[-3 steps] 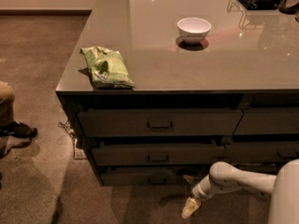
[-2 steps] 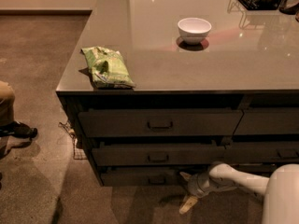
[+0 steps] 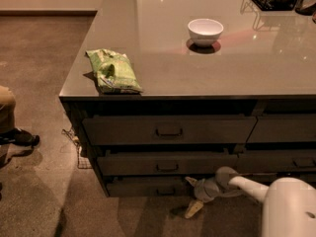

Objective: Open bottom drawer

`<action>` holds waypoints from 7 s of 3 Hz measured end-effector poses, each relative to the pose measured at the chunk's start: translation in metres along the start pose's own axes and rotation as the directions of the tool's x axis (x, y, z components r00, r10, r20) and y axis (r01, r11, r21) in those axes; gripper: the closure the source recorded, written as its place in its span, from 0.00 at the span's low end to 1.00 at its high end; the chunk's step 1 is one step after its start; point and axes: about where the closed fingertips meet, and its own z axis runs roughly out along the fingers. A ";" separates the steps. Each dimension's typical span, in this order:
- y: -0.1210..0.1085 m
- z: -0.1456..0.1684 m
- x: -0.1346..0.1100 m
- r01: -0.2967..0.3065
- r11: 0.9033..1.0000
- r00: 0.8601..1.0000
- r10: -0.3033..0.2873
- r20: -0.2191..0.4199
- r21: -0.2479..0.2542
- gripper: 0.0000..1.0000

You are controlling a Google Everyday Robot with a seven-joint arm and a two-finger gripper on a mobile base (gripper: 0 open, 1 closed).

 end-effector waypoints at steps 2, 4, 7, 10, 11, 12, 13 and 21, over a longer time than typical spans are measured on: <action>-0.028 0.026 0.007 -0.003 1.000 0.999 0.004 0.043 -0.016 0.00; -0.032 0.018 0.019 -0.019 0.999 0.998 0.017 0.068 0.034 0.42; 0.072 0.010 0.013 -0.053 0.993 0.995 0.062 0.083 -0.105 1.00; 0.142 -0.013 0.009 -0.089 0.980 0.984 0.114 0.134 -0.179 1.00; 0.174 -0.024 0.015 -0.140 0.968 0.974 0.172 0.146 -0.208 1.00; 0.188 -0.033 0.016 -0.162 0.963 0.970 0.195 0.144 -0.214 0.84; 0.189 -0.031 0.015 -0.161 0.963 0.970 0.195 0.146 -0.218 0.61; 0.130 0.009 0.054 -0.115 0.967 0.984 0.143 0.110 -0.228 0.66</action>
Offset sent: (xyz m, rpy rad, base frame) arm 0.0532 0.0030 -0.0353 0.0667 0.0084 0.0004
